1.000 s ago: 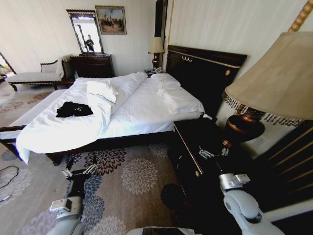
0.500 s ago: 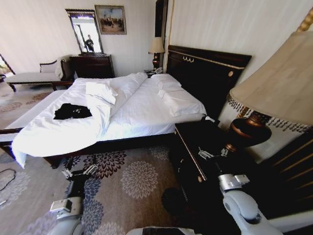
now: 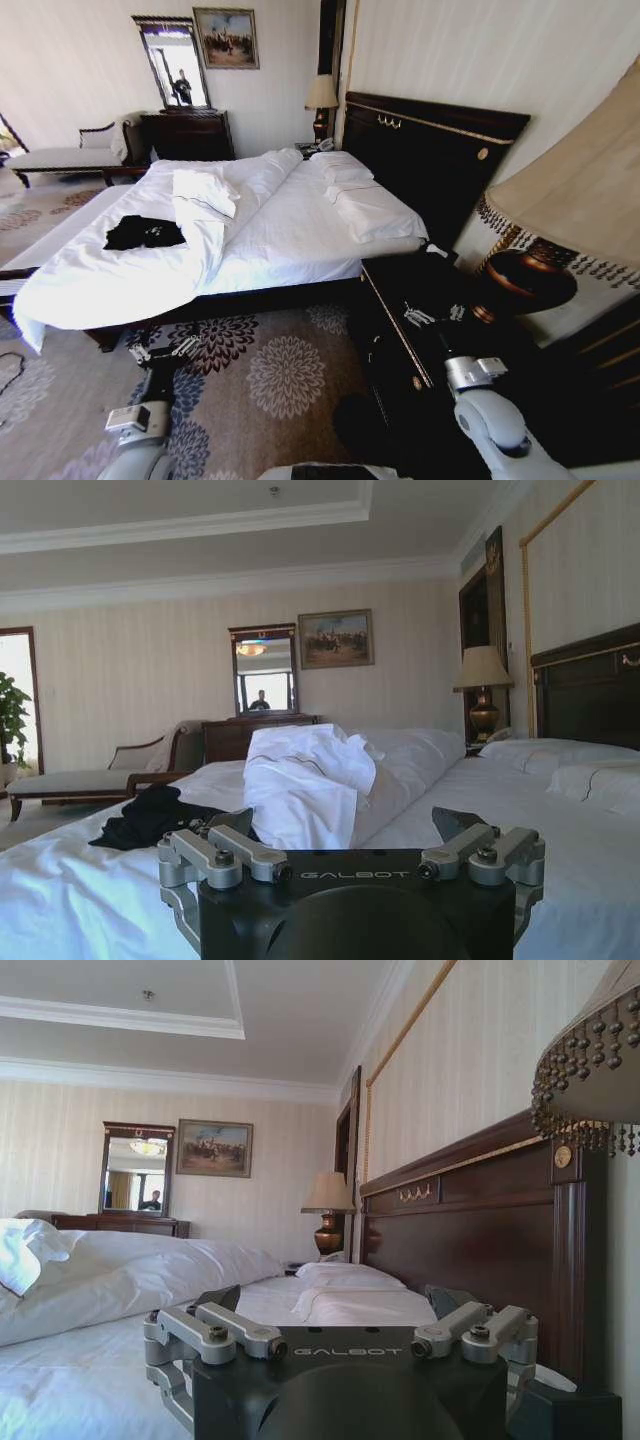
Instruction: Fold the clothes on the bed.
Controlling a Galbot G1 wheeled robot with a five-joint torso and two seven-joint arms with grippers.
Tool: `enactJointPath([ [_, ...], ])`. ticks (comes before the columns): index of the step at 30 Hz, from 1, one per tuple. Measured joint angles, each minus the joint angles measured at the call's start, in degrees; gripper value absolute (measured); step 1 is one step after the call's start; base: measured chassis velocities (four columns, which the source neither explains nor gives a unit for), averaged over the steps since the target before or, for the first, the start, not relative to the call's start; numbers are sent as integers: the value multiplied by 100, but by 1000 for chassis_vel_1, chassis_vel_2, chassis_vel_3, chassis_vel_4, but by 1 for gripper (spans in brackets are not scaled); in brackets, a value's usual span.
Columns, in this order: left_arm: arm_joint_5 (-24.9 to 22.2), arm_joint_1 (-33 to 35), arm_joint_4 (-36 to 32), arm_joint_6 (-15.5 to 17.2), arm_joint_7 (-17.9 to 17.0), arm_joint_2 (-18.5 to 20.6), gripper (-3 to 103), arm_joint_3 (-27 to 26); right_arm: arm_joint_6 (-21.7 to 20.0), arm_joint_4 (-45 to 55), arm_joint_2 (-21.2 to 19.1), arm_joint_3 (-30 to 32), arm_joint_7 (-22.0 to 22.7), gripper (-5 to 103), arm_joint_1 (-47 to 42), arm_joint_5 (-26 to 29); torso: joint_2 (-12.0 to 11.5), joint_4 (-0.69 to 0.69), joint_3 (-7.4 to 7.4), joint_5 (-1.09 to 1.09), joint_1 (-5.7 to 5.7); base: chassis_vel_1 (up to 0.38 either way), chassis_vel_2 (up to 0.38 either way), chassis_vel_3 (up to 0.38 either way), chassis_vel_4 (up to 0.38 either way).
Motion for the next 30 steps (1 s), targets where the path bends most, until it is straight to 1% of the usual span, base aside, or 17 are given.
enactJointPath([
  [8, -4, -18, 25, -10, 15, 11, 100, 4, 57, -49, 33, -15, -65, 100, 5, 1, 0, 0, 0, 0, -1, -108, 111, 108, -101],
  [23, -2, -23, 34, -38, 24, -8, 100, 13, 68, -27, 71, -11, -64, 100, -24, -21, -1, 1, 1, -1, 2, -167, 167, 178, -169],
  [30, 5, -13, 24, -52, 30, -25, 100, 11, 72, 2, 79, 13, -62, 100, -47, -24, 0, 0, 0, 0, 0, -126, 112, 114, -115],
])
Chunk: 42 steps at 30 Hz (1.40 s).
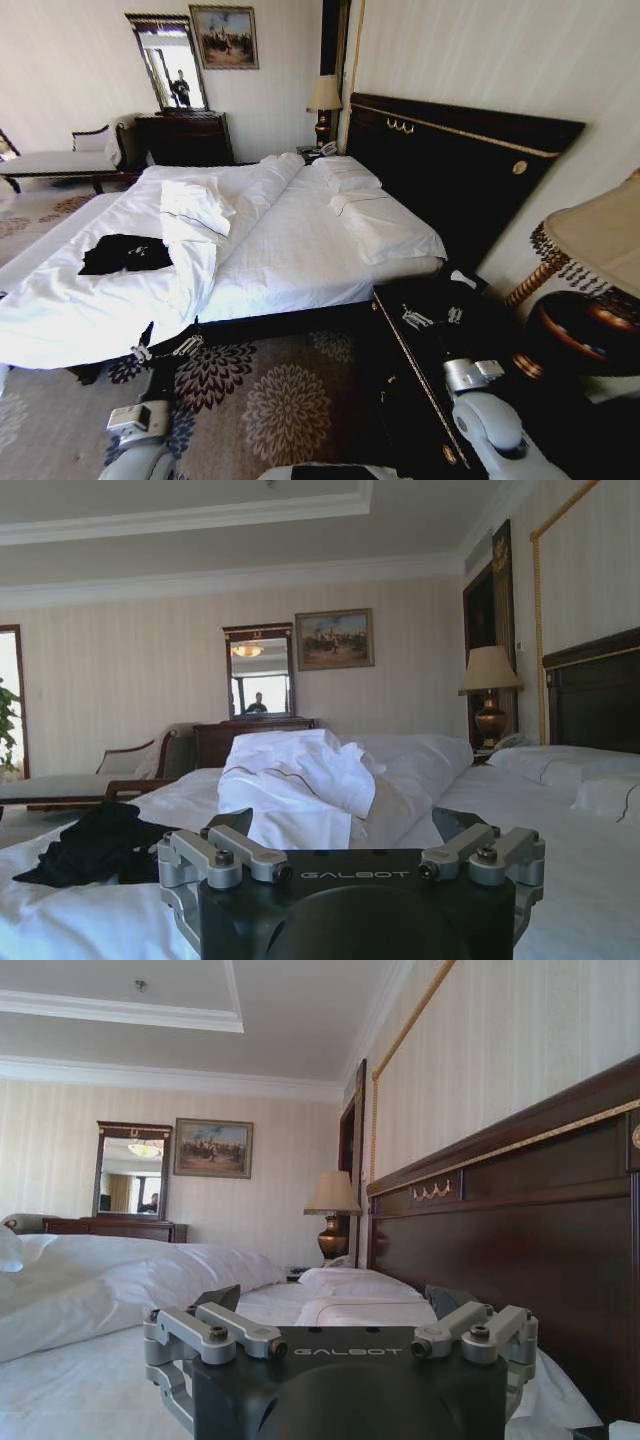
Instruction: Fold the clothes on the bed.
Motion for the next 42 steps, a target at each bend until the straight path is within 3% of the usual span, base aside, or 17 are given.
enactJointPath([
  [28, 59, 3, -12, -51, 41, -57, 100, 19, 33, 5, 55, 29, -29, 100, 4, 8, 0, 0, 0, 0, 1, -151, 156, 149, -152],
  [42, 71, -52, 80, -67, 51, -80, 100, 34, 40, -54, 34, 13, -10, 100, 58, 19, 1, 0, -1, 0, -1, -56, 56, 59, -47],
])
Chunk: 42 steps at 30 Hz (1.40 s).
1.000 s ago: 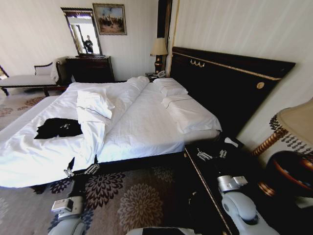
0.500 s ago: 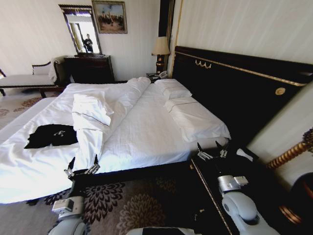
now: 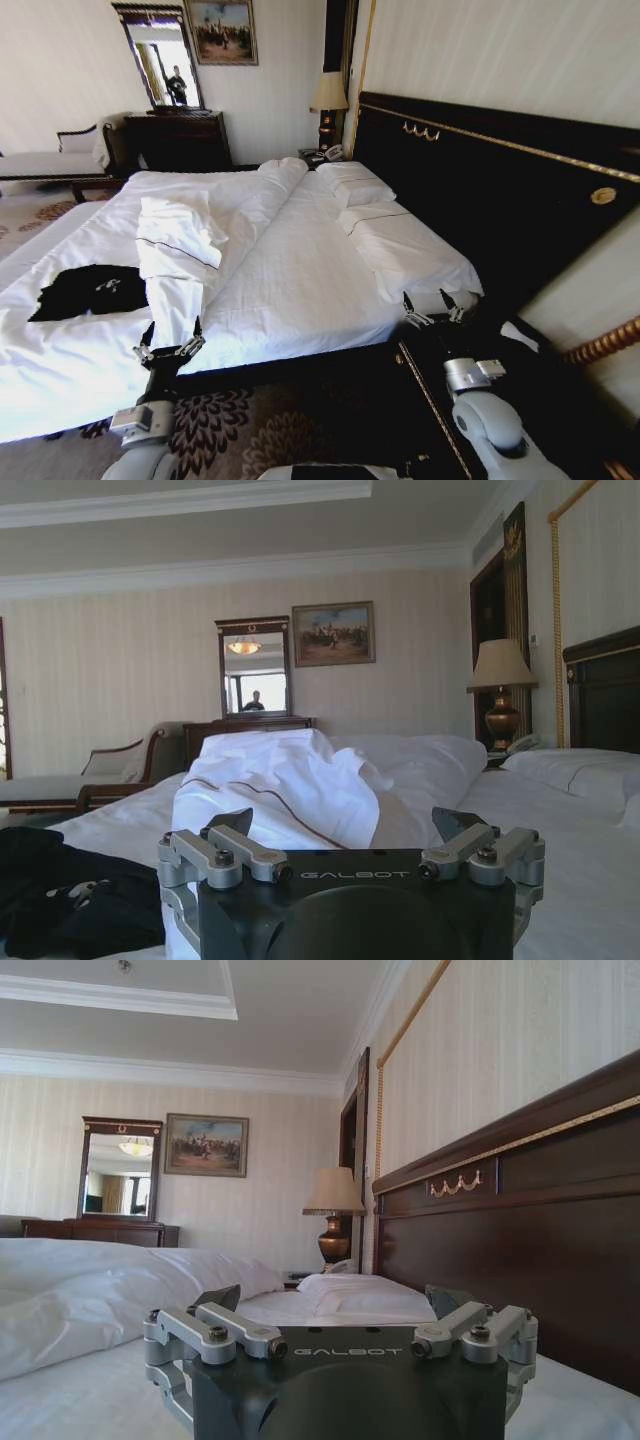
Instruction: Fold the clothes on the bed.
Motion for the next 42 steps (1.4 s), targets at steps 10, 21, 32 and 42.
enactJointPath([
  [10, 4, -11, 10, -11, 3, -14, 100, -1, 6, -23, 7, -9, -50, 100, 21, 37, 0, 0, 0, 0, 0, 0, 0, 0, 0],
  [21, 6, 27, -42, -21, 4, -21, 100, -5, 20, -29, 10, -16, -53, 100, 20, 31, 0, 0, 1, 1, 0, -102, 104, 103, -99],
  [32, 11, 32, -48, -29, 4, -13, 100, -3, 193, -29, 19, -25, -87, 100, 17, 74, -3, 1, 4, 0, 10, -108, 115, 109, -109],
  [42, 12, 27, -48, -36, 4, 3, 100, 0, 182, -32, 99, -10, -103, 100, -32, -161, 2, 0, -1, 0, -4, 7, -9, -8, 11],
])
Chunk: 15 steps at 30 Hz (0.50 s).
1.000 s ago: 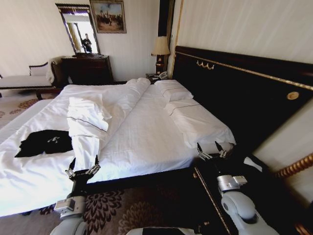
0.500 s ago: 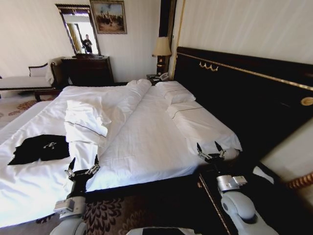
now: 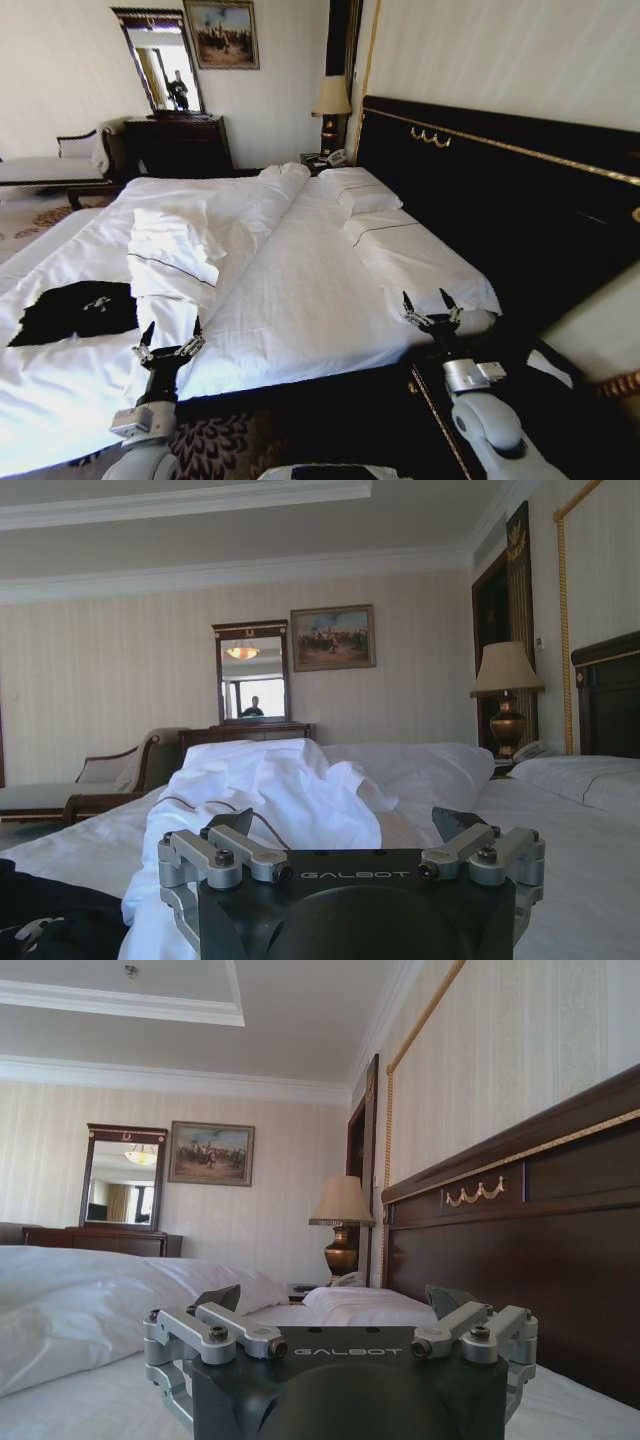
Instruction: Fold the clothes on the bed.
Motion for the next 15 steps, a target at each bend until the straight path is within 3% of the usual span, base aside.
enactJointPath([
  [15, -4, -67, 95, -15, 0, -10, 100, 23, -13, -51, 30, -14, 2, 100, 20, -34, -3, 0, 2, 1, 6, 9, 8, -10, -12],
])
